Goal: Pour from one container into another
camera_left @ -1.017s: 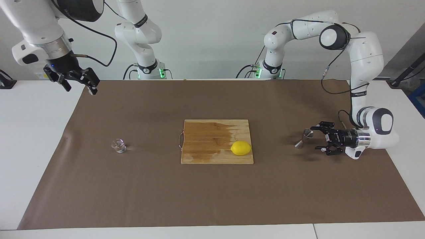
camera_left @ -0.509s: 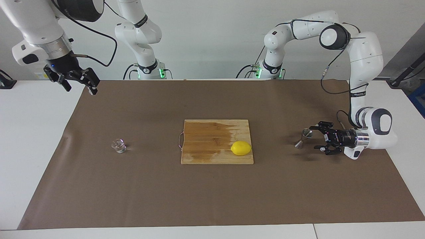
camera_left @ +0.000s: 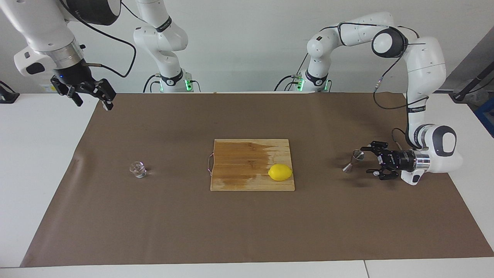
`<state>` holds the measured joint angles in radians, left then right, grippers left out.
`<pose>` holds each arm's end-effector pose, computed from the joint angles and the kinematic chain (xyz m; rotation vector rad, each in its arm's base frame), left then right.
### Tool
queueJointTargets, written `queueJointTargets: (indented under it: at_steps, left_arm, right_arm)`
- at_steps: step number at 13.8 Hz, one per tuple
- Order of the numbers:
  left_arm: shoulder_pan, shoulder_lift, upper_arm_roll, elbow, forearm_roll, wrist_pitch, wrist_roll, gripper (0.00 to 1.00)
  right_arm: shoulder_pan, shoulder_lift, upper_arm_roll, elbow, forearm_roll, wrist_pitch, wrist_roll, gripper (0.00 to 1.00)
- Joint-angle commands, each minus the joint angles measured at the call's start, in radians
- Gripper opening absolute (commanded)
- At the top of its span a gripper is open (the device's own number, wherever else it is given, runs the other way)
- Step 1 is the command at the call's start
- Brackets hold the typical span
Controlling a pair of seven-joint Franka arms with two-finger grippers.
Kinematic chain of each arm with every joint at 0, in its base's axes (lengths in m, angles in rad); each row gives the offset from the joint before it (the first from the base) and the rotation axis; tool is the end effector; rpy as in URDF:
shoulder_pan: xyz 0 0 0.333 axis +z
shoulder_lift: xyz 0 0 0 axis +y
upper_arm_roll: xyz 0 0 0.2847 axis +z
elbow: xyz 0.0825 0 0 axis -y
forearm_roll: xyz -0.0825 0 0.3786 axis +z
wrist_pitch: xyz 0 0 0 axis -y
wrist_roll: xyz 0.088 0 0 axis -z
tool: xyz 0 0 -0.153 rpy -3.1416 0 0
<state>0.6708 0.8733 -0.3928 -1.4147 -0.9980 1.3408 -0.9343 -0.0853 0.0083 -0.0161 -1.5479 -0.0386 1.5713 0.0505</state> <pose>0.6169 0.0737 0.2349 1.2980 1.1850 -1.3137 0.5491 -0.0618 0.5535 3.0934 -0.2358 0.0219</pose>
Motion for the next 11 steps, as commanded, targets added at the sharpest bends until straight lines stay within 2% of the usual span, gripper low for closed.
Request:
queueJointTargets:
  at_steps: [1,11]
  left_arm:
    - [0.012,0.016,-0.009,-0.015,0.033,0.037,0.043,1.00]
    - [0.029,0.016,-0.018,0.000,0.029,0.018,-0.012,1.00]
  right_arm:
    - [-0.013,-0.025,0.010,-0.028,0.026,-0.004,0.005,1.00]
    - [-0.013,-0.025,0.010,-0.028,0.026,-0.004,0.005,1.00]
